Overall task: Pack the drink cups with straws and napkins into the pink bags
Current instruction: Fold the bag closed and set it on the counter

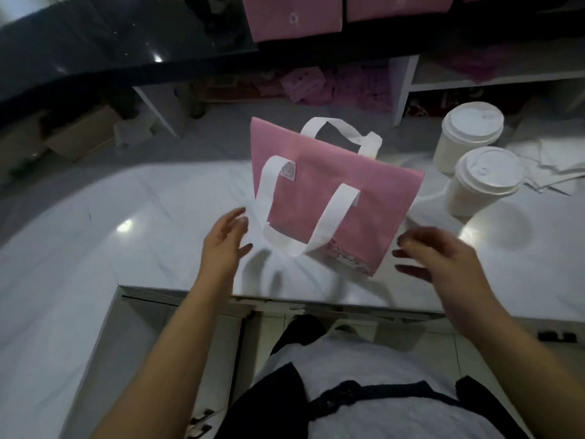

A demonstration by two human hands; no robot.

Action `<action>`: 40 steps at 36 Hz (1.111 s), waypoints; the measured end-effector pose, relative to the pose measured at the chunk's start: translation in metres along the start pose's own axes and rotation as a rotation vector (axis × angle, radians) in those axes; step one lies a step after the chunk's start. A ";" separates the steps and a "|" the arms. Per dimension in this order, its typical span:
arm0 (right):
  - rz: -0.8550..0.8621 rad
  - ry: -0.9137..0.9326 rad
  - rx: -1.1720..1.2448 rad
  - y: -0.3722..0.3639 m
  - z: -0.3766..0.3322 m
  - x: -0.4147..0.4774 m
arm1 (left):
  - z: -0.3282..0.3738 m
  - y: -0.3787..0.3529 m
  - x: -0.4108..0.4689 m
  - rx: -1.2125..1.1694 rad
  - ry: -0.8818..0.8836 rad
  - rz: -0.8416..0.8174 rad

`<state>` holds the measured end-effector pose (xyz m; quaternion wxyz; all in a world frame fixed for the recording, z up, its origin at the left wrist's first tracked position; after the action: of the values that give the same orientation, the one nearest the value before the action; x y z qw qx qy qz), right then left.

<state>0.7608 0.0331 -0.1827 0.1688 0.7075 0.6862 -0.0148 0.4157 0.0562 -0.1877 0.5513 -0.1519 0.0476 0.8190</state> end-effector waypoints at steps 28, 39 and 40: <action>0.260 -0.179 0.170 -0.052 0.010 -0.026 | 0.019 -0.021 0.081 -0.049 0.194 -0.211; 0.087 -0.222 -0.051 -0.083 -0.010 -0.042 | 0.037 -0.034 0.107 0.080 0.150 -0.284; 0.017 -0.220 -0.062 -0.086 -0.013 -0.044 | 0.039 -0.036 0.111 0.078 0.144 -0.287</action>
<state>0.6715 -0.0056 -0.1781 0.2651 0.7019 0.6574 -0.0698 0.4024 0.1782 -0.1811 0.6632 -0.1941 0.0966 0.7164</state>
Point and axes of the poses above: each hand's wrist, its own x-axis towards the middle knuckle, its own y-axis out of the back of the hand, z = x × y, the point moved 5 cm from there along x, towards the middle knuckle, and after that the axes turned 14 degrees about -x, right-handed, at the moved point
